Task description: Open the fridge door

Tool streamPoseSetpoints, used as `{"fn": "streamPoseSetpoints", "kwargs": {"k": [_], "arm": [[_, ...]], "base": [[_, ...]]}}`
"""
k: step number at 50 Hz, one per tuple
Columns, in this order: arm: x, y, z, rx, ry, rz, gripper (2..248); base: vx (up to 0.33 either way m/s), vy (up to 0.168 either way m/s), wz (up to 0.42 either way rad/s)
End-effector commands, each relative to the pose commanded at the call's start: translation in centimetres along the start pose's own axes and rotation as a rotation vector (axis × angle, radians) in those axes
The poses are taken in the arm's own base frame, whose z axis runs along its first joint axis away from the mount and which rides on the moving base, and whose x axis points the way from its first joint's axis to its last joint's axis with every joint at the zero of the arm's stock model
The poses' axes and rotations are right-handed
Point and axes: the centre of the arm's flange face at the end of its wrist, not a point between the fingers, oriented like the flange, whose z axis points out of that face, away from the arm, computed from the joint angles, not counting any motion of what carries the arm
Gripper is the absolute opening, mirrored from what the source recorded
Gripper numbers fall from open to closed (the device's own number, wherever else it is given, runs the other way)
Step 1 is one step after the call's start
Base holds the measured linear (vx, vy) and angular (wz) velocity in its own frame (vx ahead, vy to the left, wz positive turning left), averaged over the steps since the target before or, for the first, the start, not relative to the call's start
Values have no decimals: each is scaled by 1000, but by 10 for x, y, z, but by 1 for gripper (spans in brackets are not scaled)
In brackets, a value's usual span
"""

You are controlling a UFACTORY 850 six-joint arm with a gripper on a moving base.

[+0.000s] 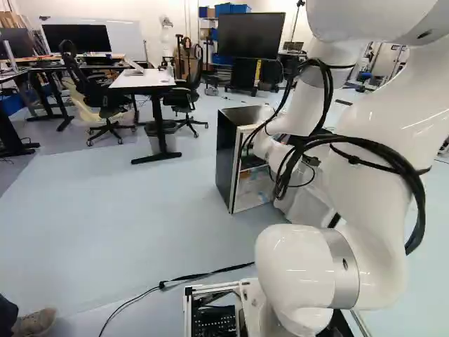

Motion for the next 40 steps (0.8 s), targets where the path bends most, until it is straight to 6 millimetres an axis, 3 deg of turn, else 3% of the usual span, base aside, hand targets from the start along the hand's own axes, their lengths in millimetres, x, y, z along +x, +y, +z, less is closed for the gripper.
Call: {"fn": "streamPoseSetpoints", "kwargs": {"k": [40], "arm": [[-17,-27,-89,401,-10,-219,247]], "base": [[0,0,0]]}}
